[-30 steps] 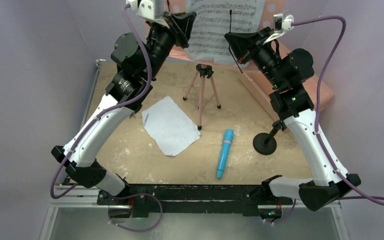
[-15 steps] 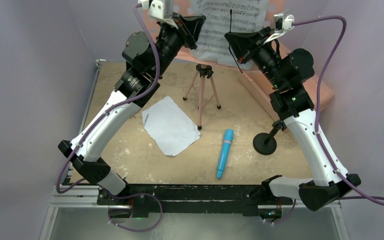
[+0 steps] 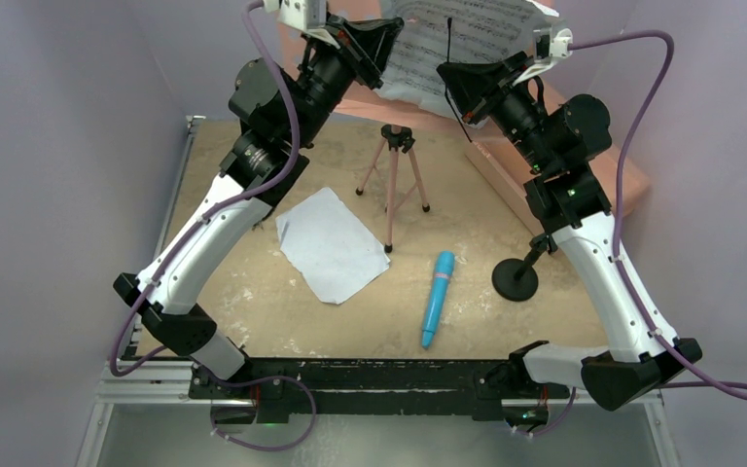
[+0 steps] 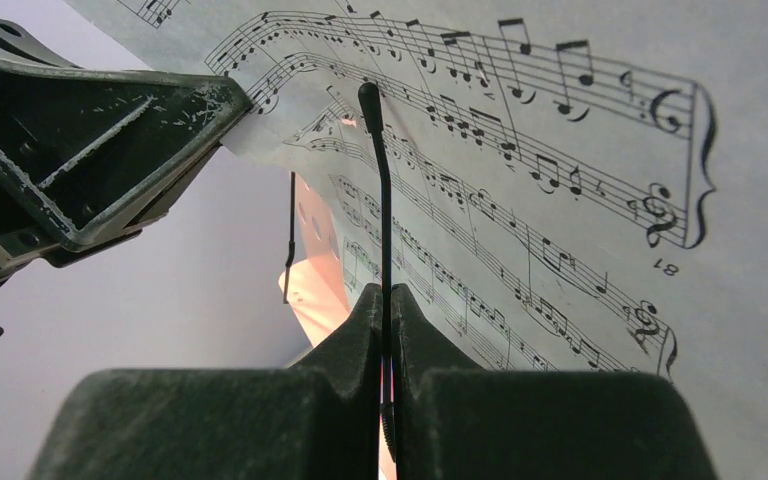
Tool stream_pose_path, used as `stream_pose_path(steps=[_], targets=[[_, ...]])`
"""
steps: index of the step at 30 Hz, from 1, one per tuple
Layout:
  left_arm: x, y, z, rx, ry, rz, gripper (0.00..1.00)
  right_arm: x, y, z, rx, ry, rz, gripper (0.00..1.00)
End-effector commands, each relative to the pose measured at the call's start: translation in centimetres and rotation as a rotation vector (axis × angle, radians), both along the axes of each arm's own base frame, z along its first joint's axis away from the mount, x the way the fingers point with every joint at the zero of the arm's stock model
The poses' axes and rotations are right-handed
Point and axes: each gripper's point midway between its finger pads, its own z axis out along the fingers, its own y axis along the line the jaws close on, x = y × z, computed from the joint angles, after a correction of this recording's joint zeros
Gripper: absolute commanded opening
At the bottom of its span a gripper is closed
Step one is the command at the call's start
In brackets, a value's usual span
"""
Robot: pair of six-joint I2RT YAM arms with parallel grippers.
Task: Set up the instrument practice props
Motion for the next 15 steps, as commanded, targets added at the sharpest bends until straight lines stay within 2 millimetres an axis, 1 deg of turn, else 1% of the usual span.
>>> stream_pose_path(steps=[1,7,15], targets=[[-0.8,0.5,1.4,-0.027,-0.02,-0.023,0.0,-3.8,-1.2,5.8,0.077,-0.166,0.021,0.0],[-0.6,0.7,0.9,-0.019,0.004,-0.009,0.0,-3.8,-1.2,5.9,0.08,-0.166,0.02,0.0],[0.0,1.1,0.4,-0.023,0.045,0.021,0.0,-4.1,-1.4,6.4,0.089,-0.18,0.022,0.0]])
